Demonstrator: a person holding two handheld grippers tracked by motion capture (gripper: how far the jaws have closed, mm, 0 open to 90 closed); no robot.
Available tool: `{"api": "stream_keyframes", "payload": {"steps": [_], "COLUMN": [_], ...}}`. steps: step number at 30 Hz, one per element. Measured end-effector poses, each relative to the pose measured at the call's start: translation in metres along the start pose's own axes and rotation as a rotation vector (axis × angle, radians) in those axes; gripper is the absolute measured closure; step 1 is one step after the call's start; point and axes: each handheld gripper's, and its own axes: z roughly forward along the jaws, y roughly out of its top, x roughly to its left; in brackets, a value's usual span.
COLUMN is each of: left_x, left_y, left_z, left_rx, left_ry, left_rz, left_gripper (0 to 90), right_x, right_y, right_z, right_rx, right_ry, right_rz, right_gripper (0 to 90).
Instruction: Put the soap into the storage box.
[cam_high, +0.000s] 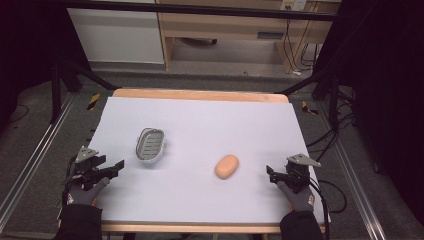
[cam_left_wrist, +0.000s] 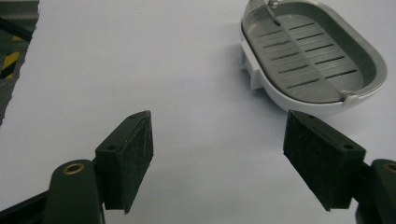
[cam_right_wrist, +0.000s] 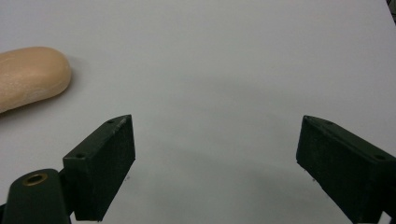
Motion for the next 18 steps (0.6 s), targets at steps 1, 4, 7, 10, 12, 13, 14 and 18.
{"api": "stream_keyframes", "payload": {"steps": [1, 4, 7, 10, 12, 13, 14, 18], "left_x": [-0.002, -0.006, -0.012, -0.016, -0.021, -0.022, -0.022, -0.032], "left_y": [0.001, 0.002, 0.004, 0.006, 0.006, 0.007, 0.007, 0.009], "left_z": [-0.001, -0.002, -0.003, -0.003, -0.003, -0.003, -0.003, -0.004], "left_rx": [-0.006, -0.007, -0.013, -0.011, -0.012, -0.012, -0.012, -0.022], "left_ry": [-0.002, -0.016, -0.029, -0.032, -0.036, -0.040, -0.040, -0.055], "left_rz": [-0.001, 0.008, 0.012, 0.024, 0.034, 0.037, 0.037, 0.052], "left_gripper": [24.8, 25.9, 26.3, 26.3, 26.3, 26.3, 26.3, 26.0], "right_x": [0.001, 0.004, 0.008, 0.012, 0.012, 0.013, 0.013, 0.014], "right_y": [-0.001, -0.002, -0.001, 0.000, 0.001, 0.001, 0.001, 0.002], "right_z": [-0.001, -0.005, -0.006, -0.004, -0.005, -0.005, -0.005, -0.005], "right_rx": [-0.005, -0.011, -0.016, -0.009, -0.015, -0.018, -0.020, -0.022], "right_ry": [0.003, -0.001, -0.007, -0.014, -0.015, -0.011, -0.006, -0.003], "right_rz": [-0.007, -0.007, -0.023, -0.026, -0.027, -0.024, -0.020, -0.023], "right_gripper": [11.6, 11.6, 10.8, 10.0, 9.8, 9.5, 9.2, 8.9]}}
